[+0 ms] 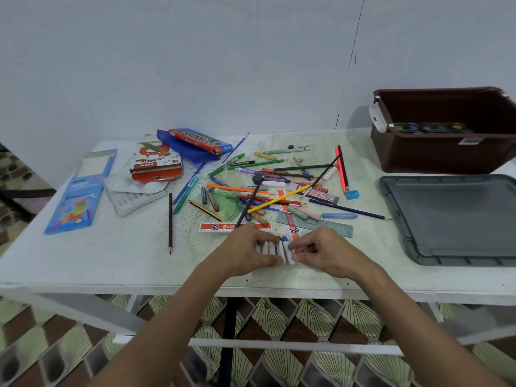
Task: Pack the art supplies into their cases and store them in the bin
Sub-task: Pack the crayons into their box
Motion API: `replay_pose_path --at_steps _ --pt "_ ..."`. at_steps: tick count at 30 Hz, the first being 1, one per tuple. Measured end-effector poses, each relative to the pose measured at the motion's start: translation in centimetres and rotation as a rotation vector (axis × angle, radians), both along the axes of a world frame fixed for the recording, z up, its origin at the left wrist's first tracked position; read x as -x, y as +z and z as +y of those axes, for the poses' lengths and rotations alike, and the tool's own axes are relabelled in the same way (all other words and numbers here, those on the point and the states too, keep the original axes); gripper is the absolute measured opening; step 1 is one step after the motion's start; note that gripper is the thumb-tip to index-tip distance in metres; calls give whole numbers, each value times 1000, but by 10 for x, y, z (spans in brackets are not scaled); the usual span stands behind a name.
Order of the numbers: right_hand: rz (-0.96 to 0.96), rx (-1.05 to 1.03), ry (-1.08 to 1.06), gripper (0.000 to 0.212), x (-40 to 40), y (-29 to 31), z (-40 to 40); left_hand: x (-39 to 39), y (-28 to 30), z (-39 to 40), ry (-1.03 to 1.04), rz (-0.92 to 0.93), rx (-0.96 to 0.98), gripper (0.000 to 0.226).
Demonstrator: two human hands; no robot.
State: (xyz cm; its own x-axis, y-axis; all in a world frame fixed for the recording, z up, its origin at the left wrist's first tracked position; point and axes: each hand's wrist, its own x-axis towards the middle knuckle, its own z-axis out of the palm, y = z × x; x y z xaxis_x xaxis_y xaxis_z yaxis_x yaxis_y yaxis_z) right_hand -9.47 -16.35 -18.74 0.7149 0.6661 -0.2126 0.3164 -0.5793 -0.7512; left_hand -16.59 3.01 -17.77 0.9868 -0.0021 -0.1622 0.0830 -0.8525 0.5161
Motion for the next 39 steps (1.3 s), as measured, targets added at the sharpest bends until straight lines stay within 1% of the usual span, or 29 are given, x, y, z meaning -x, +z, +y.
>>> replay_pose_path --at_steps 9,11,15,19,23,27,31,35,39 --pt "-64 -22 -12 30 3 -11 6 0 0 -2 -11 8 0 49" --pt "-98 -21 -13 31 3 -11 5 -1 -1 -2 -2 -11 -2 45" --pt "-146 -5 7 36 2 -11 4 -4 -5 -3 15 -32 20 43" --pt "-169 37 5 43 0 -10 7 -7 -8 -4 6 -23 -11 44" --pt "-164 15 -13 43 0 -11 7 -8 -10 -5 -25 -13 -82 48" --pt "-118 -40 -16 45 -1 -11 4 -9 -12 -5 -45 -12 -62 56" --pt "-88 -57 -7 43 -4 -12 1 -12 -10 -4 -52 8 -56 53" --pt "-94 -54 6 43 -4 -12 2 -17 -7 -5 -30 30 -45 55" --pt "-132 -17 8 45 -4 -13 5 -17 -8 -11 -67 27 -138 58"
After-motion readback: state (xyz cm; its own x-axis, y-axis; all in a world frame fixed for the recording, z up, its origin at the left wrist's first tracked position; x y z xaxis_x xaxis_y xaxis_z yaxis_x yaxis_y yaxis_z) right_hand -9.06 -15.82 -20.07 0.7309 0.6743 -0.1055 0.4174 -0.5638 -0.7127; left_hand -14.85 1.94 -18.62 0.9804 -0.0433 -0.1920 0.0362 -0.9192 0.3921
